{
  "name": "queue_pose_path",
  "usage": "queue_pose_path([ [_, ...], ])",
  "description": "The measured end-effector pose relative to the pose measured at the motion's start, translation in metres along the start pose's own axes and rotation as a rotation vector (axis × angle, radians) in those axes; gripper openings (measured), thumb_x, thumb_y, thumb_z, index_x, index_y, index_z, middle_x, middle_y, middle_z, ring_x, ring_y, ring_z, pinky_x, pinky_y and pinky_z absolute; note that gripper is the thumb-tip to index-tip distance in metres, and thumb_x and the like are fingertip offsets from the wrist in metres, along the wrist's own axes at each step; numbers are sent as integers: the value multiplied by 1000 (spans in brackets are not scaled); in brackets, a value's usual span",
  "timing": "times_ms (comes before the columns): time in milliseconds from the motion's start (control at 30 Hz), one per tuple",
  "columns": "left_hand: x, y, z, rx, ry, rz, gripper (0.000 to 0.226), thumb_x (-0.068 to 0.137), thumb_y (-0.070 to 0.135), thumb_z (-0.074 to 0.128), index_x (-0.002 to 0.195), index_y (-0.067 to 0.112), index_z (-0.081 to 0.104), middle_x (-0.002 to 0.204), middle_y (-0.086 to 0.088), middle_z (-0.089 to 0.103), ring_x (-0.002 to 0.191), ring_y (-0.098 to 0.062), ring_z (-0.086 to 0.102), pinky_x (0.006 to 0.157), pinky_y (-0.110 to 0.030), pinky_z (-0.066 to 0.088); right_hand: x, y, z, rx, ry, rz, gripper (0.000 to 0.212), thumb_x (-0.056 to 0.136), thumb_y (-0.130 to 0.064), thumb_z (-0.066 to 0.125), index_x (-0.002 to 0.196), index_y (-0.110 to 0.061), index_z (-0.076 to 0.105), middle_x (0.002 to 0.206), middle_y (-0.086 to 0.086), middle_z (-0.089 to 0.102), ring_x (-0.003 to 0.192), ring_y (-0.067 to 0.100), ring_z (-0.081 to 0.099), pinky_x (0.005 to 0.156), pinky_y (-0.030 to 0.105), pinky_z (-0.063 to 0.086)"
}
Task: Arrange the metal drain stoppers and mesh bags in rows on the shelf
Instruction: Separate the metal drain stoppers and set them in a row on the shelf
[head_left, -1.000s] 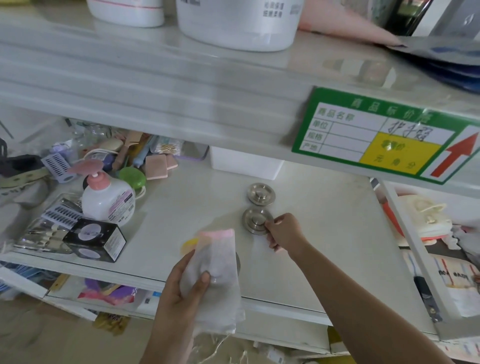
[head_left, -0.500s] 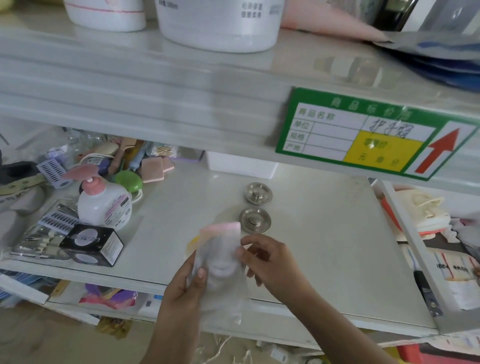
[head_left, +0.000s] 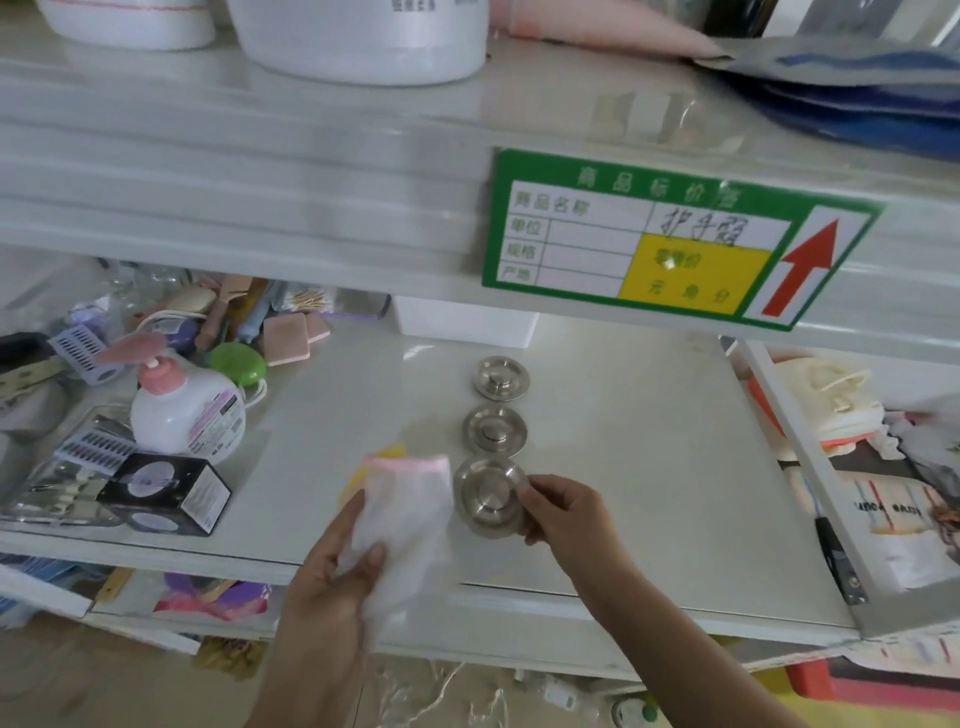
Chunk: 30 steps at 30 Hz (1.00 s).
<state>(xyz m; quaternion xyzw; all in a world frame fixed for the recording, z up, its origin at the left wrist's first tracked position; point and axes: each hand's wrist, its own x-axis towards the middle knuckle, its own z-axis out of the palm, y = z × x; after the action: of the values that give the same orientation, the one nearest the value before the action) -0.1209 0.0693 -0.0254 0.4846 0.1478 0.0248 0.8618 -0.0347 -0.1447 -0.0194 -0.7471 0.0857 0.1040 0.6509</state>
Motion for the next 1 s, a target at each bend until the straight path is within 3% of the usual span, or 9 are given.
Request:
queue_pose_path([
  [133,-3,21,-26,-18,119,43,55,92,-15,44,132,19,60,134,-13,65,103,-18,72,74,-24,62,5,10,-5,-231,0,39,16,93,-13,65,86,-3,76,60,6,65,43,11,55,52,19,50],
  [267,-8,35,-40,1,166,55,54,94,-12,46,137,19,56,128,-11,68,109,-27,67,82,-34,58,8,16,-1,-366,1,10,22,92,-18,67,79,-2,74,60,15,67,47,18,59,63,42,56],
  [400,-12,37,-39,-6,146,36,55,94,-13,44,140,17,53,127,-9,69,108,-23,69,83,-32,58,10,20,4,-478,65,-31,24,90,-32,69,80,-10,71,66,13,70,48,19,61,58,43,57],
  [533,-13,32,-43,-1,181,27,53,93,-12,47,135,18,58,119,-6,74,100,-22,73,76,-32,62,10,15,1,-722,133,-123,22,88,-37,68,103,-22,66,86,-2,64,74,13,59,59,18,38],
  [633,-14,32,-43,60,208,53,50,91,-15,47,120,21,65,88,4,81,70,-12,77,54,-25,62,25,3,-1,-728,174,-288,25,90,-29,67,113,-18,69,101,-1,61,85,19,62,73,25,43],
  [733,-14,32,-47,94,217,57,54,91,-19,42,110,27,64,70,8,78,56,-4,72,43,-16,54,52,-5,2,-963,59,-484,34,95,-29,59,128,-22,64,129,1,61,118,26,55,99,35,42],
  [867,-14,25,-50,104,226,29,42,93,5,58,126,30,61,101,9,76,79,-1,75,59,-22,62,72,-9,8,-1169,-148,-516,46,102,-39,41,146,-26,46,157,-4,40,146,17,31,116,35,22],
  [933,-14,29,-49,107,177,17,70,69,27,84,133,30,56,105,3,74,79,-8,76,60,-26,63,71,-9,10,-1199,-187,-500,48,103,-38,40,149,-23,42,160,-4,34,149,15,26,118,33,18],
  [1000,-11,30,-53,27,140,12,83,53,22,90,131,22,59,99,-12,73,69,-14,75,53,-26,60,66,-7,10,-1194,-179,-501,49,103,-38,42,149,-23,41,160,-6,34,148,13,26,118,31,17],
])
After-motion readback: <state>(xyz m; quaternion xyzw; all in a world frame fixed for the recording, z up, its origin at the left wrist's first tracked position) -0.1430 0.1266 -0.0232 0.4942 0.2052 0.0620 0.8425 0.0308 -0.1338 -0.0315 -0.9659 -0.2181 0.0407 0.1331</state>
